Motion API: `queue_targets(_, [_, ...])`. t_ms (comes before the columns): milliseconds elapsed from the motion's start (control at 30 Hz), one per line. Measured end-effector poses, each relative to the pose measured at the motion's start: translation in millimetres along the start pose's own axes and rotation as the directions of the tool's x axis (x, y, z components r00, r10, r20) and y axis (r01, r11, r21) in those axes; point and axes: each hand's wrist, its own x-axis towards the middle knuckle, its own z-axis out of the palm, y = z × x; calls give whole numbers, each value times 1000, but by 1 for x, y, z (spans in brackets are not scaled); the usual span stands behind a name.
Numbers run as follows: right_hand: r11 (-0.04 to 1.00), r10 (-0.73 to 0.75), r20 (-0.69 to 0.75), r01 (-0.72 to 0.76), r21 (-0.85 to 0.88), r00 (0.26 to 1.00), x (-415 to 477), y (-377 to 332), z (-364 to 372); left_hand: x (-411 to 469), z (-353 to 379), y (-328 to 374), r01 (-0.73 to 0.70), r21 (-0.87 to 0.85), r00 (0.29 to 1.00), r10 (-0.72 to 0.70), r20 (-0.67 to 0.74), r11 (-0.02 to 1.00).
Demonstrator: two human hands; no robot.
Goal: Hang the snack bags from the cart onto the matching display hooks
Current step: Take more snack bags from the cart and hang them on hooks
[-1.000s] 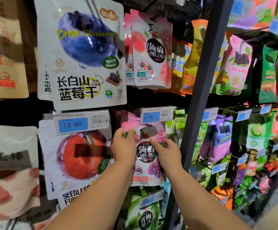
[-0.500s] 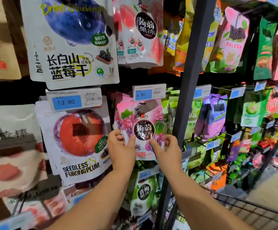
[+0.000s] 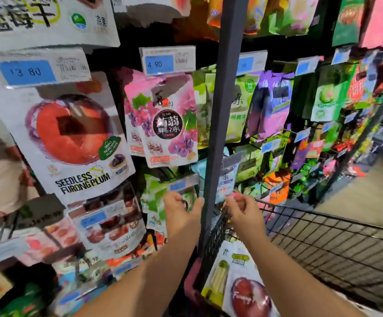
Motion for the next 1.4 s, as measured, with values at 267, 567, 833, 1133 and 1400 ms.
queue_targets(267, [910, 332, -8, -322, -263, 943, -54, 132, -52, -70, 40, -96, -42, 491, 815, -255, 521, 870])
queue_targets(567, [807, 462, -22, -431, -404, 887, -113, 186, -80, -99, 30, -133, -579, 611, 633, -175, 754, 540])
queue_targets(833, [778, 512, -85, -504, -374, 855, -157, 180, -72, -125, -7, -136, -593, 613, 552, -291, 781, 522])
queue_targets(1133, [626, 655, 87, -474, -619, 751, -232, 172, -48, -167, -71, -134, -712, 561, 471, -304, 828, 423])
queue_targets(1400, [646, 716, 282, -451, -616, 639, -288, 175, -27, -195, -112, -145, -700, 584, 456, -371, 809, 411])
